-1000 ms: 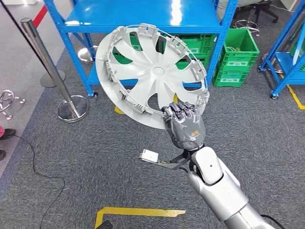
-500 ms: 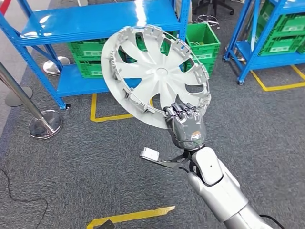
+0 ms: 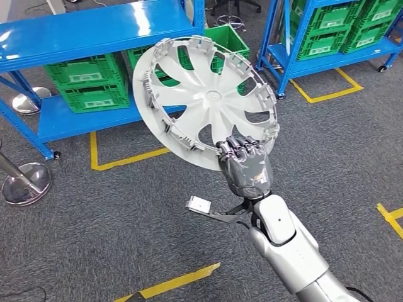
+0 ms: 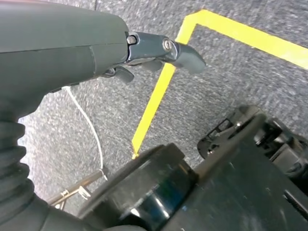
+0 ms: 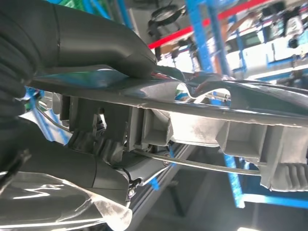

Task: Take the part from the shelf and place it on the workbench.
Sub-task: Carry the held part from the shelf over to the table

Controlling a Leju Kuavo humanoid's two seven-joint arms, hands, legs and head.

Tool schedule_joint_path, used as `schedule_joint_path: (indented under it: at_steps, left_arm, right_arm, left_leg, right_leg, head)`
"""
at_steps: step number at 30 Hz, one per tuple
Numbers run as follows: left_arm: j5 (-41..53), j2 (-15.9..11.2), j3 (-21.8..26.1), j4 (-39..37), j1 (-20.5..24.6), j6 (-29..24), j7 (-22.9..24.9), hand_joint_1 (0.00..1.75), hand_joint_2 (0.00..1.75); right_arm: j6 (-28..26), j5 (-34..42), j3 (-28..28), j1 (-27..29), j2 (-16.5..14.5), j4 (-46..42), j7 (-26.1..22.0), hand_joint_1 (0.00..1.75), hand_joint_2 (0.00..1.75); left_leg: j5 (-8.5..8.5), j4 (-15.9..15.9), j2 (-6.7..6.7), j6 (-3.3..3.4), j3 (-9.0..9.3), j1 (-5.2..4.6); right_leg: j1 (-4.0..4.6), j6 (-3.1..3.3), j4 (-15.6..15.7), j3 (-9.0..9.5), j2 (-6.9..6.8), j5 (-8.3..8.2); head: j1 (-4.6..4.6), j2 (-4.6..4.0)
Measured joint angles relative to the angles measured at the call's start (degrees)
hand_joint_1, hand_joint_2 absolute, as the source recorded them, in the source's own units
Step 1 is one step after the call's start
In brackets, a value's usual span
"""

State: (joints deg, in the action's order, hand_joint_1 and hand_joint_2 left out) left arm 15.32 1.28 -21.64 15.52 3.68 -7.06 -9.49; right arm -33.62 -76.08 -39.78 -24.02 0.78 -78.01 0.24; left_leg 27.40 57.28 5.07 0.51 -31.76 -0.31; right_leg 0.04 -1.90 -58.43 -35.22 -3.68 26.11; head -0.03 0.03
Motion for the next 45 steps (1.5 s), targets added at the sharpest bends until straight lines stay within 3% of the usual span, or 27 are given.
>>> schedule_joint_path:
  at_steps: [2,4,7,9,10,11,13,14,16,20,21,22,24,25,27,28,29,31,33,34,36,37,39,40,42,43,45]
  left_arm:
    - [0.09,-0.02,0.0,0.0,0.17,0.01,-0.02,0.0,1.75]
    - [0.25,-0.01,0.0,0.0,0.37,0.04,-0.03,0.0,1.75]
    - [0.36,-0.01,0.02,0.0,0.42,0.08,-0.14,0.0,1.75]
    - [0.39,0.02,0.05,0.0,0.65,0.13,-0.24,0.0,1.75]
    - [0.43,0.04,0.07,0.0,0.74,0.16,-0.26,0.0,1.75]
    - [0.5,0.07,0.07,0.0,0.77,0.19,-0.26,0.0,1.75]
    - [0.66,0.06,0.07,-0.02,0.64,0.22,-0.25,0.0,1.75]
    - [0.71,0.04,0.07,-0.04,0.56,0.22,-0.25,0.0,1.75]
    - [0.75,-0.01,0.07,-0.09,0.46,0.22,-0.24,0.0,1.75]
    - [0.8,0.01,0.05,-0.12,0.37,0.22,-0.24,0.0,1.75]
    - [0.84,0.01,0.05,-0.13,0.36,0.21,-0.24,0.0,1.75]
    - [0.92,0.01,0.02,-0.13,0.32,0.21,-0.22,0.0,1.75]
    - [1.06,0.01,-0.07,-0.13,0.25,0.21,-0.18,0.0,1.75]
    - [1.14,-0.01,-0.13,-0.14,0.12,0.22,-0.16,0.0,1.75]
    - [1.18,-0.1,-0.17,-0.15,-0.09,0.25,-0.17,0.0,1.75]
    - [1.2,-0.15,-0.17,-0.15,-0.12,0.26,-0.17,0.0,1.75]
    - [1.23,-0.19,-0.17,-0.15,-0.11,0.26,-0.17,0.0,1.75]
    - [1.3,-0.23,-0.19,-0.15,-0.06,0.27,-0.16,0.0,1.75]
    - [1.46,-0.33,-0.22,-0.16,-0.05,0.28,-0.17,0.0,1.75]
    - [1.55,-0.4,-0.23,-0.17,-0.06,0.29,-0.17,0.0,1.75]
    - [1.67,-0.52,-0.25,-0.17,0.03,0.3,-0.18,0.0,1.75]
    - [1.68,-0.56,-0.25,-0.17,0.1,0.32,-0.19,0.0,1.75]
    - [1.7,-0.61,-0.27,-0.17,0.16,0.34,-0.21,0.0,1.75]
    - [1.69,-0.62,-0.27,-0.17,0.13,0.36,-0.25,0.0,1.75]
    - [1.66,-0.64,-0.25,-0.17,0.19,0.36,-0.33,0.0,1.75]
    - [1.67,-0.66,-0.25,-0.17,0.28,0.37,-0.36,0.0,1.75]
    - [1.75,-0.67,-0.27,-0.17,0.39,0.37,-0.35,0.0,1.75]
  right_arm:
    - [-0.01,-0.37,0.1,-0.03,0.02,0.01,0.17,1.75,1.75]
    - [-0.03,-0.7,0.22,0.09,0.04,0.02,0.44,1.75,1.75]
    - [-0.04,-1.16,0.36,0.12,0.05,0.08,0.77,1.75,1.75]
    - [-0.04,-1.47,0.38,0.26,0.05,0.18,0.83,1.75,1.75]
    - [-0.04,-1.61,0.41,0.37,0.05,0.22,0.86,1.75,1.75]
    - [-0.04,-1.74,0.44,0.49,0.05,0.25,0.89,1.75,1.75]
    - [-0.04,-1.99,0.51,0.58,0.05,0.25,0.96,1.75,1.75]
    - [-0.04,-2.08,0.53,0.58,0.05,0.26,0.98,1.75,1.75]
    - [-0.04,-2.17,0.55,0.55,0.05,0.27,1.01,1.75,1.75]
    - [-0.04,-2.19,0.56,0.47,0.05,0.26,1.09,1.75,1.75]
    - [-0.04,-2.21,0.6,0.44,0.06,0.25,1.15,1.75,1.75]
    - [-0.03,-2.26,0.73,0.56,0.16,0.25,1.2,1.75,1.75]
    - [-0.01,-2.4,0.93,0.85,0.37,0.25,1.19,1.75,1.75]
    - [0.01,-2.45,0.99,1.02,0.46,0.25,1.17,1.75,1.75]
    - [0.03,-2.45,0.99,1.14,0.52,0.26,1.24,1.75,1.75]
    - [0.04,-2.42,1.07,1.21,0.59,0.26,1.28,1.75,1.75]
    - [0.04,-2.38,1.18,1.25,0.66,0.26,1.33,1.75,1.75]
    - [0.04,-2.36,1.44,1.23,0.73,0.25,1.39,1.75,1.75]
    - [0.05,-2.39,1.61,1.12,0.73,0.19,1.46,1.75,1.75]
    - [0.05,-2.45,1.66,1.12,0.74,0.16,1.48,1.75,1.75]
    - [0.07,-2.6,1.75,1.26,0.78,0.13,1.55,1.75,1.75]
    - [0.07,-2.69,1.83,1.3,0.79,0.13,1.61,1.75,1.75]
    - [0.12,-2.94,1.93,1.28,0.8,0.11,1.8,1.75,1.75]
    - [0.17,-3.11,1.93,1.26,0.8,0.11,1.86,1.75,1.75]
    - [0.36,-3.44,1.9,1.31,0.8,0.11,1.94,1.75,1.75]
    - [0.44,-3.6,1.87,1.36,0.81,0.11,1.96,1.75,1.75]
    - [0.55,-3.83,1.86,1.43,0.81,0.11,2.03,1.75,1.75]
  left_leg:
    - [0.1,0.15,0.98,-0.41,0.02,-0.13]
    - [1.35,1.29,-0.39,-0.99,-0.24,0.12]
    - [6.54,10.16,-4.2,-1.52,-3.83,0.53]
    - [8.26,15.74,-4.67,-1.55,-6.08,0.55]
    - [7.54,15.94,-4.75,-1.48,-6.05,0.55]
    - [5.79,13.96,-4.98,-1.35,-5.08,0.58]
    - [1.81,7.16,-7.04,-0.99,-1.98,0.78]
    - [0.7,4.61,-8.31,-0.84,-0.83,0.89]
    - [0.44,3.05,-10.0,-0.69,-0.1,1.02]
    - [0.41,2.47,-10.0,-0.7,-0.06,1.09]
    - [0.57,2.03,-9.74,-0.65,-0.03,1.06]
    - [0.56,1.41,-8.8,-0.35,0.04,1.1]
    - [0.57,0.65,-6.48,0.32,0.09,1.05]
    - [0.39,0.45,-5.2,0.63,0.1,1.06]
    - [0.39,0.48,-3.57,0.69,0.07,0.97]
    - [0.42,0.48,-2.79,0.69,0.07,0.95]
    - [0.46,0.49,-2.07,0.65,0.1,0.93]
    - [0.65,0.5,-0.79,0.43,0.24,0.77]
    - [0.88,0.67,0.36,0.02,0.29,0.34]
    - [0.94,0.71,0.95,-0.18,0.3,0.14]
    - [1.17,0.72,1.89,-0.63,0.39,0.08]
    - [1.65,1.05,1.24,-0.92,0.34,0.18]
    - [4.31,4.71,-1.93,-1.4,-1.07,0.46]
    - [6.25,8.29,-3.63,-1.53,-2.54,0.57]
    - [9.06,15.41,-4.84,-1.65,-5.59,0.62]
    - [8.94,16.79,-4.92,-1.67,-6.19,0.63]
    - [5.53,13.19,-5.38,-1.6,-4.63,0.76]
  right_leg:
    - [0.09,1.03,0.12,-0.06,0.96,-0.19]
    - [-0.15,1.66,0.33,-0.12,2.16,-0.49]
    - [-0.38,2.31,0.47,-0.21,3.96,-0.78]
    - [-0.32,2.43,0.43,-0.22,5.38,-0.86]
    - [-0.3,2.43,0.38,-0.21,6.17,-0.9]
    - [-0.29,2.39,0.31,-0.19,7.0,-0.94]
    - [-0.3,2.19,0.15,-0.25,8.5,-1.05]
    - [-0.29,2.09,0.1,-0.33,8.98,-1.1]
    - [-0.24,1.94,0.05,-0.48,9.34,-1.17]
    - [-0.19,1.76,-0.15,-0.77,9.78,-1.29]
    - [-0.28,1.5,-0.22,-1.12,10.18,-1.47]
    - [-0.3,0.94,-0.86,-1.94,9.39,-1.18]
    - [-0.34,-0.31,-5.11,-4.69,6.56,1.06]
    - [-0.31,-0.83,-9.02,-6.62,4.81,2.99]
    - [-0.51,-1.25,-15.57,-9.43,3.97,5.29]
    - [-0.58,-1.35,-16.24,-9.58,3.82,5.06]
    - [-0.62,-1.35,-14.47,-8.5,3.55,3.87]
    - [-0.38,-1.08,-6.68,-4.01,1.58,0.88]
    - [0.07,-0.21,-1.09,-0.87,-0.19,-0.37]
    - [0.29,0.26,-0.27,-0.48,-0.35,-0.26]
    - [0.18,1.12,-0.09,-0.66,1.05,-0.51]
    - [0.03,1.44,0.03,-0.7,1.73,-0.64]
    - [-0.34,2.01,0.27,-0.7,2.98,-0.92]
    - [-0.36,2.16,0.27,-0.74,3.64,-0.97]
    - [-0.34,2.32,0.25,-0.73,5.14,-1.04]
    - [-0.33,2.32,0.21,-0.7,5.96,-1.06]
    - [-0.4,2.26,0.0,-0.65,7.61,-1.08]
  head:
    - [-0.03,0.0]
    - [-0.15,-0.01]
    - [-0.39,-0.01]
    - [-0.39,-0.01]
    - [-0.39,-0.01]
    - [-0.39,-0.01]
    - [-0.36,-0.01]
    - [-0.34,-0.01]
    - [-0.27,-0.01]
    - [-0.24,-0.01]
    - [-0.28,-0.01]
    - [-0.13,-0.01]
    - [0.17,0.0]
    - [0.37,0.0]
    - [0.38,0.0]
    - [0.4,0.0]
    - [0.4,0.0]
    - [0.42,0.0]
    - [0.32,0.0]
    - [0.28,0.01]
    - [0.22,0.01]
    - [0.17,0.01]
    - [-0.05,-0.01]
    - [-0.16,-0.01]
    - [-0.22,-0.01]
    - [-0.22,-0.01]
    - [-0.22,-0.01]
